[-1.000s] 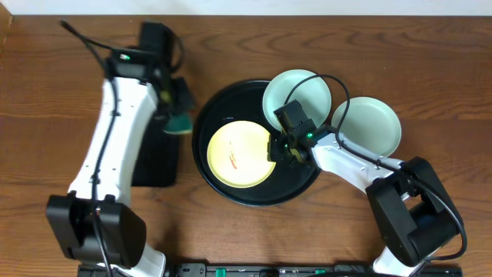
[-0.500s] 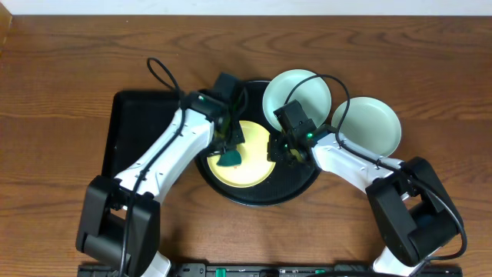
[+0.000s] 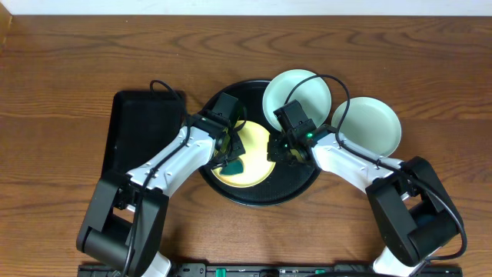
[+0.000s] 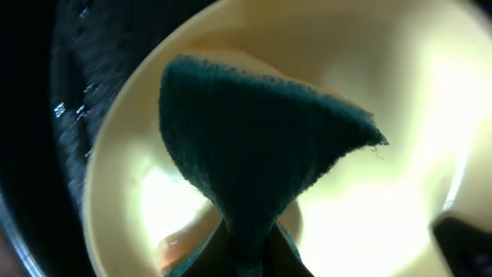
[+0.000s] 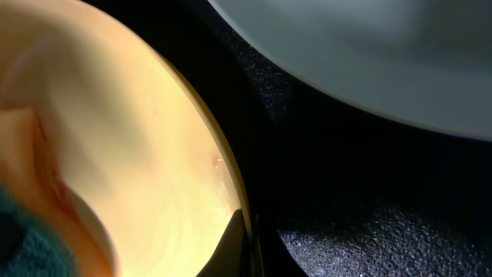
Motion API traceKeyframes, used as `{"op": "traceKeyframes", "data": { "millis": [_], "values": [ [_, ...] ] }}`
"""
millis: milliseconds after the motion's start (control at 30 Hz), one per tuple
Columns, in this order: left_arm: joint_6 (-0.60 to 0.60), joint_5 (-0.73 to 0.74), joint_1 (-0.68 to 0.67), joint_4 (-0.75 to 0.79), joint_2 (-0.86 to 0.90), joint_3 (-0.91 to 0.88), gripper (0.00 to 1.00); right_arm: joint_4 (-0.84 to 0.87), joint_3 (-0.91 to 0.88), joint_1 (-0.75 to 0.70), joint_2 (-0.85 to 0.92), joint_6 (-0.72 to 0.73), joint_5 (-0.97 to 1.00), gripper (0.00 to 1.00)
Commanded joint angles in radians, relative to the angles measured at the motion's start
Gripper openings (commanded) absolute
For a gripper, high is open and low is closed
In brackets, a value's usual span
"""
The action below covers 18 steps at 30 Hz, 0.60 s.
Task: Clean dirty plates on tray and stack at the side
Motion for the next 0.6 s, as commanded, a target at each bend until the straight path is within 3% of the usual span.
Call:
{"op": "traceKeyframes", "data": {
  "millis": [0, 133, 300, 467, 567],
  "values": [
    [-0.016, -0.026, -0.003, 0.067, -0.001, -0.005, 0.08, 0.003, -0.002, -0.012, 0.020, 0.014, 0.009, 0.01],
    [-0.016, -0.124, -0.003, 0.141, 0.016, -0.005, 0.07, 0.002, -0.002, -0.012, 0.020, 0.013, 0.009, 0.01],
    [-0.015, -0.113, -0.003, 0.147, 0.037, -0.005, 0.07, 0.002, -0.002, -0.012, 0.020, 0.013, 0.009, 0.01],
    [0.018, 0.206, 0.001, 0.116, 0.035, -0.005, 0.08, 0.002, -0.002, -0.014, 0.020, 0.006, 0.005, 0.01],
    [0.017, 0.288, -0.012, 0.065, 0.035, -0.005, 0.07, 0.002, -0.002, -0.014, 0.020, 0.006, 0.002, 0.01]
  ]
}}
